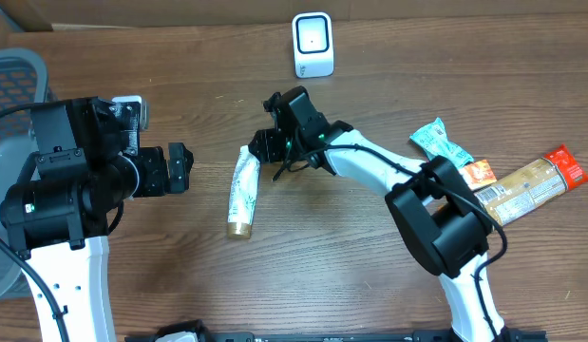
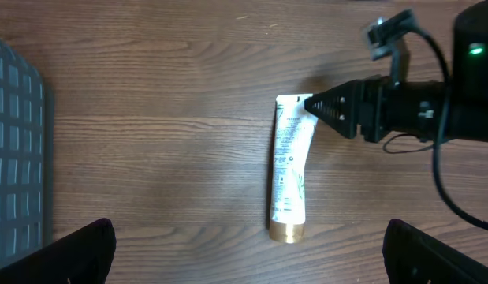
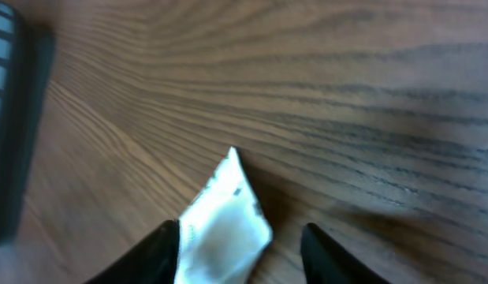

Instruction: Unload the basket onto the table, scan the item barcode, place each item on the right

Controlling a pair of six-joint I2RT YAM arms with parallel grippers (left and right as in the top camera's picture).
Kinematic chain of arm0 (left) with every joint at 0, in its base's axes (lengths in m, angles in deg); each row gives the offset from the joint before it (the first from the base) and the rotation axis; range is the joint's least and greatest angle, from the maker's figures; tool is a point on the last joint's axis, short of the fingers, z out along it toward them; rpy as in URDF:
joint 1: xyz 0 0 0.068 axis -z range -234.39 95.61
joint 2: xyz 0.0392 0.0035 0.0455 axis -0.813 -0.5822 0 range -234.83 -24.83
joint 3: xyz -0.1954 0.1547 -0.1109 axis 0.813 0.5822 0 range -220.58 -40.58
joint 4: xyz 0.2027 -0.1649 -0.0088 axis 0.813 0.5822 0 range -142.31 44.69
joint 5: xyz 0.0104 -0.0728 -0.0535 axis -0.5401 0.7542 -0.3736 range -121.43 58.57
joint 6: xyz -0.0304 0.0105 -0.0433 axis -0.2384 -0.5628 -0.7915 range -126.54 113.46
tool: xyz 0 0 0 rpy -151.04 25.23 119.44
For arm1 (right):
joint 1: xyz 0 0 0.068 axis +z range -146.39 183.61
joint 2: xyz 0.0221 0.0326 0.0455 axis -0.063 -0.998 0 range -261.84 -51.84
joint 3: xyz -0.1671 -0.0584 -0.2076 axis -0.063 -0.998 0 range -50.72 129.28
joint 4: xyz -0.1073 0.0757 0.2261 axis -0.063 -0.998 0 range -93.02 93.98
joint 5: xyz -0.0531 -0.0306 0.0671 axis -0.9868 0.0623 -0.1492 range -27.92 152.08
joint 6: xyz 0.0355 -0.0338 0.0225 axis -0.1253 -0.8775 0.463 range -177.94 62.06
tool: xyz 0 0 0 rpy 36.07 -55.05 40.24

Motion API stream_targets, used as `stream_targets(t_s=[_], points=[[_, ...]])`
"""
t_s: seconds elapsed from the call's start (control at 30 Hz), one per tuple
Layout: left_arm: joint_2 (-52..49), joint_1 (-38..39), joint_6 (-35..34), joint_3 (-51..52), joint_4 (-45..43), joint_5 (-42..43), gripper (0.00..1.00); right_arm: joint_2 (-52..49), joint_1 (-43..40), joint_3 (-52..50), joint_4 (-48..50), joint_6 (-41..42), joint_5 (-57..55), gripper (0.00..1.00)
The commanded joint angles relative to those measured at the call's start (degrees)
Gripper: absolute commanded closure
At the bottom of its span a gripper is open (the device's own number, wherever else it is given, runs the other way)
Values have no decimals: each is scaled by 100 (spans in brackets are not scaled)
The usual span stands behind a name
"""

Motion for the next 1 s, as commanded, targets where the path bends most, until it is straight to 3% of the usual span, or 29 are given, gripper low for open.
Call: stream_targets(t_s=[0.0,0.1,0.2,0.47,0.63,0.73,0.87,0.97], points=[[-20,-28,63,-94,-22,63,0,-35,-33,98,85,144,-35,60],[-20,-28,63,-94,-22,63,0,-35,-33,98,31,144,-35,74],[-20,-28,63,-94,-20,63,1,-15,-72,98,-153,254,-63,96],[-20,-28,63,-94,-20,63,0,422,-612,101,-1255,743,-76,96],[-20,-28,63,-94,-22,63,0,772,-890,101,-2664,603,-72,96],[-20,-28,63,-94,-22,63,0,896,-1012,101,-3733,66,-57,88],[-20,-28,63,-94,-22,63,1,911,-1058,101,-4977,-586,-57,62],[-20,-28,63,-94,-22,63,0,920,-1056,101,-5418,-1123,-52,49]])
